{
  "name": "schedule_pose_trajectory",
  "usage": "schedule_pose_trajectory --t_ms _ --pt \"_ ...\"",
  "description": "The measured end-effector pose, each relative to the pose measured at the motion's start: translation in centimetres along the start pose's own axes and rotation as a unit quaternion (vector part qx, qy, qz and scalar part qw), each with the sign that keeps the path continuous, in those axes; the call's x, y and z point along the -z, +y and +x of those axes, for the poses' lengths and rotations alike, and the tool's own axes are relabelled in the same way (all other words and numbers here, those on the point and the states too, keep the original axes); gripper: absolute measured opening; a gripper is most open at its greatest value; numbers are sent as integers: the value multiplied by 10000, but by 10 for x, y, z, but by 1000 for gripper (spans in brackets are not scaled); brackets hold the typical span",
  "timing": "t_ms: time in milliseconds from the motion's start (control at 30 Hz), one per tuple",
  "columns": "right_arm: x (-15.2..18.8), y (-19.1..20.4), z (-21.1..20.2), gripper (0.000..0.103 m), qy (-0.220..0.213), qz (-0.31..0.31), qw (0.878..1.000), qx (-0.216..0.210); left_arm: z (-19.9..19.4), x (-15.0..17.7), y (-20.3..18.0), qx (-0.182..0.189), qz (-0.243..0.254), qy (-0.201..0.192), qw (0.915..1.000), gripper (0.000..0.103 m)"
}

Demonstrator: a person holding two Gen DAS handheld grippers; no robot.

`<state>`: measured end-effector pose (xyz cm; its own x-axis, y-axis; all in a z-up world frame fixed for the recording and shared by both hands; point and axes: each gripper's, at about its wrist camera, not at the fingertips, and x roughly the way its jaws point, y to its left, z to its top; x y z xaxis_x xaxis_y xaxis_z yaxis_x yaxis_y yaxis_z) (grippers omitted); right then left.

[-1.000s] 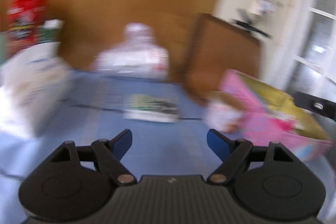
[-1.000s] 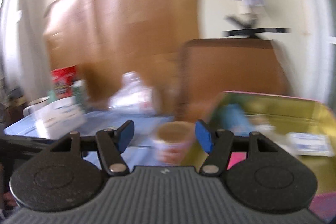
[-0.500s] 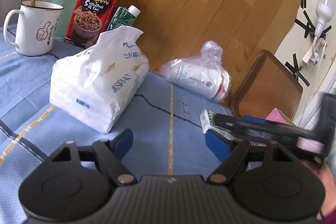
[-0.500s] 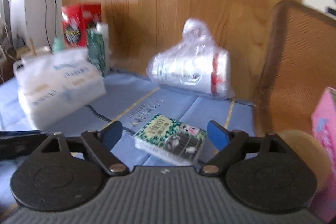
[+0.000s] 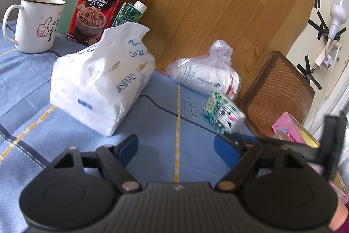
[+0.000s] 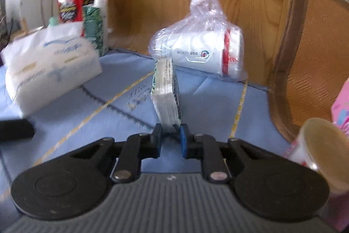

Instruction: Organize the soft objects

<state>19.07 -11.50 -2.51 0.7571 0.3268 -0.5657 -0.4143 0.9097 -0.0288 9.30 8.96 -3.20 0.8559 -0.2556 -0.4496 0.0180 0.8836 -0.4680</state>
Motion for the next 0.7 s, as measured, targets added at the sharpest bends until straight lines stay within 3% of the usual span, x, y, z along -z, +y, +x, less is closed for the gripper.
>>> schedule_pose_trajectory --t_ms 100,200,367,467,700 --pt "8 6 -11 21 -14 -255 9996 -77 -1 0 1 -19 -12 -11 10000 80" --pt "13 7 -24 24 28 -261 9987 -425 -3 0 3 -46 -86 -25 9999 80" --pt "10 6 -39 66 -282 -324 9977 -523 -2 -1 5 -39 -180 -10 9998 80" --pt "5 2 -35 82 -416 -253 9977 -465 -2 0 3 -34 -139 -15 9999 80" --pt "-4 4 -9 83 -149 97 9951 -976 -4 -2 7 -33 -275 -93 9996 80"
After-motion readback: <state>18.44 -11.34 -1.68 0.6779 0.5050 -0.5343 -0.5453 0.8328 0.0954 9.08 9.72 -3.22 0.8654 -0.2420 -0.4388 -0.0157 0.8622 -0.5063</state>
